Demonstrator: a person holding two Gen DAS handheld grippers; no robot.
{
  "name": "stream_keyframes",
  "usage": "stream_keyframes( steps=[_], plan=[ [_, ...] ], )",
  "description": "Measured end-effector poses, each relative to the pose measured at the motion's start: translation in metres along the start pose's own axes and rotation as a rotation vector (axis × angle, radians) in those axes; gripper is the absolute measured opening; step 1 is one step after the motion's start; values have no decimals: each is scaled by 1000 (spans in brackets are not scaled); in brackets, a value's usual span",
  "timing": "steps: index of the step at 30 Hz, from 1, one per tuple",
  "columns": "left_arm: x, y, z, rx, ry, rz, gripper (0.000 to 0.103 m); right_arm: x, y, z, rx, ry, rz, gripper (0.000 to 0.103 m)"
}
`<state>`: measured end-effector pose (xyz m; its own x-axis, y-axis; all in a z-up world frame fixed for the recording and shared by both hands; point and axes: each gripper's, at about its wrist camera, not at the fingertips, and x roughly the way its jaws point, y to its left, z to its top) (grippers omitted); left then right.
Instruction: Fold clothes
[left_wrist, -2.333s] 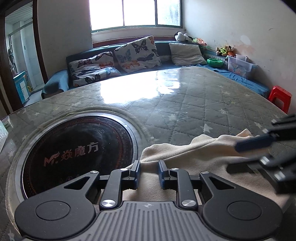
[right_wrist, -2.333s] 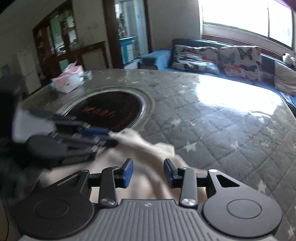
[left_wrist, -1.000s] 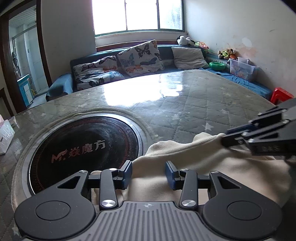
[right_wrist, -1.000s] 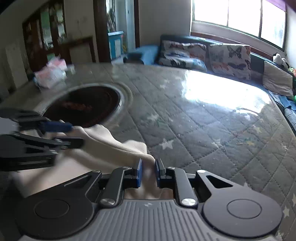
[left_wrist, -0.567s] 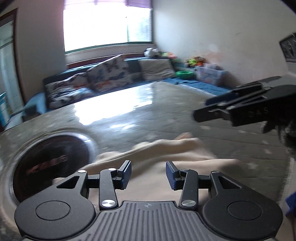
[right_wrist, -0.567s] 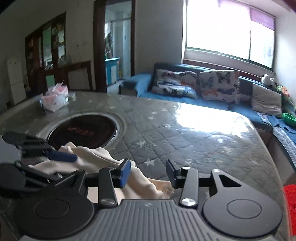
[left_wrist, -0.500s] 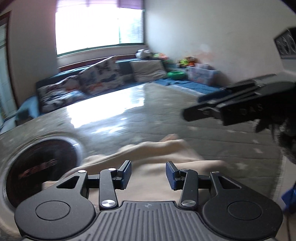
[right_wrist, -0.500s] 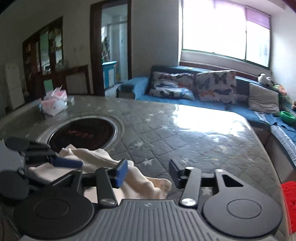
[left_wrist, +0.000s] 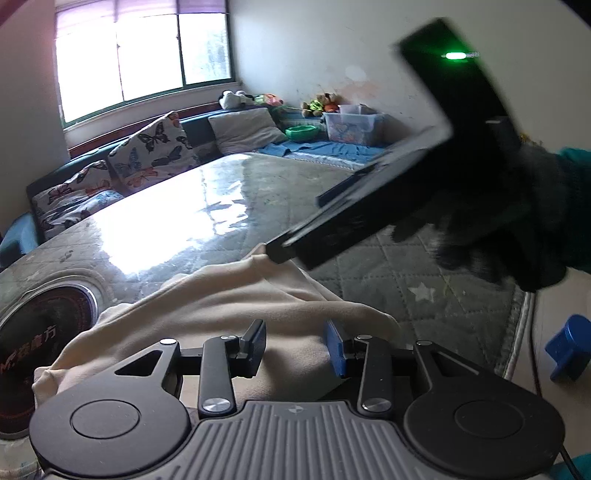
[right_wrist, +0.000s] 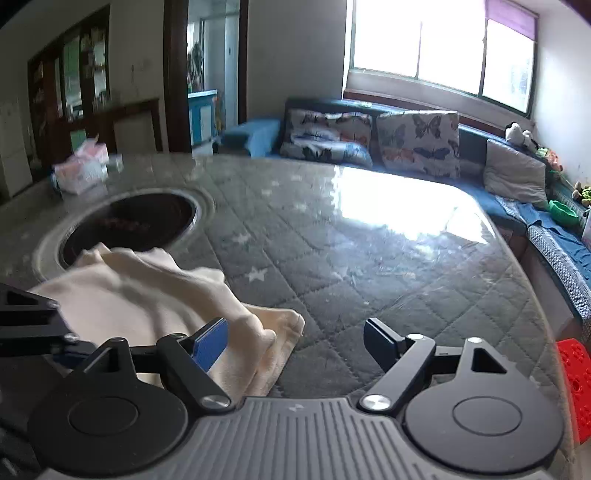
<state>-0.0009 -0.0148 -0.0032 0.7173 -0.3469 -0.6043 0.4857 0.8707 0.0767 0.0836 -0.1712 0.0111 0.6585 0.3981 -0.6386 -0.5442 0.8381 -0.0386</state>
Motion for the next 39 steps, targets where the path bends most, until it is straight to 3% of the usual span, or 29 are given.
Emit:
stream_keyframes(
  steps=[9,14,19,27,32,39],
  plan=[
    [4,-4,-7,34,13,-24,38,43,2,-5,-37,96,-38,84],
    [5,-14,-10,75,13,-26,39,49,-3,-5,-13,100,-45,93],
    [5,-17,-11,88,5,-18,39,41,-5,-4,-3,82,-49,93],
    [-13,-4,-16,34,-27,-15,40,-4,9,-13,-35,8,-44,93],
    [-38,17,-25,-31,-38,30,41,-27,23,-27,-64,-25,-41,94],
    [-66,64,-46,-178,-34,183,41,-37,39,-45,-146,-71,-81,94]
  ],
)
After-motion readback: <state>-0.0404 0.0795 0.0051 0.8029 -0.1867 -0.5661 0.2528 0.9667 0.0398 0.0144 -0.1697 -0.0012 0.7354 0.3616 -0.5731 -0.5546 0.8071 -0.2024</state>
